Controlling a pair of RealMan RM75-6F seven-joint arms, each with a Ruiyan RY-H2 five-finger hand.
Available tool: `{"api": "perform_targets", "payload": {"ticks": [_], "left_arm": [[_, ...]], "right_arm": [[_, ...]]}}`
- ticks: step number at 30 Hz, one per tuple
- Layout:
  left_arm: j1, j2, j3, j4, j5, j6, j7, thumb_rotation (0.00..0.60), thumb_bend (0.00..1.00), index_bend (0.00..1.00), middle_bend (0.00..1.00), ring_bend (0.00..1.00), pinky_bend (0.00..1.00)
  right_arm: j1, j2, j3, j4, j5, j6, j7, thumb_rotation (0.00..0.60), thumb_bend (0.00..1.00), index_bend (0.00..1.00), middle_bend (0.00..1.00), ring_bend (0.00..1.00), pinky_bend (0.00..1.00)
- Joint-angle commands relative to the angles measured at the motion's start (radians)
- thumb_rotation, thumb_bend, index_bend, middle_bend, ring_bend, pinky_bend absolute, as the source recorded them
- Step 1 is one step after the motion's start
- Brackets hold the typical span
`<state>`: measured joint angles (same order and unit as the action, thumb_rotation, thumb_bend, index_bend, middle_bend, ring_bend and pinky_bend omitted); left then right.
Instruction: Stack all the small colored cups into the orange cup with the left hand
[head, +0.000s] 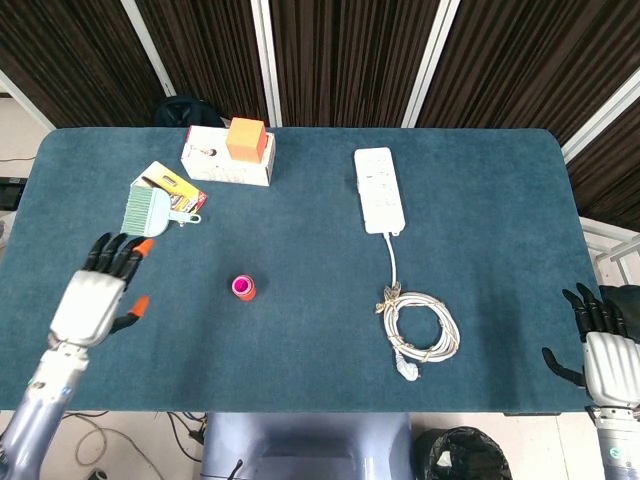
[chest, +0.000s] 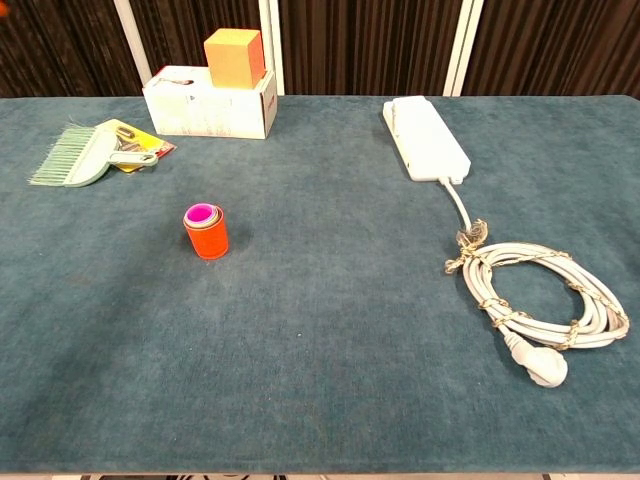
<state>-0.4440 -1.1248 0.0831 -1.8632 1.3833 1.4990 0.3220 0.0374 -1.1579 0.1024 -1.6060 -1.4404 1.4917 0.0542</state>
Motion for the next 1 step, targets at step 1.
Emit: {"api": "perform_targets", "payload": {"ticks": [1], "left_arm": [[0.061,0.016,0.033,0.02,0.037,0.052,-0.038,0.6,0.33,0.03,0.07,0.0,0.0]], "right_arm": [[-0.003,0.011,-0.006,0.001,-0.018,0.01,0.017,0.6,0.34,0.12,0.05,0.12,0.06]]}}
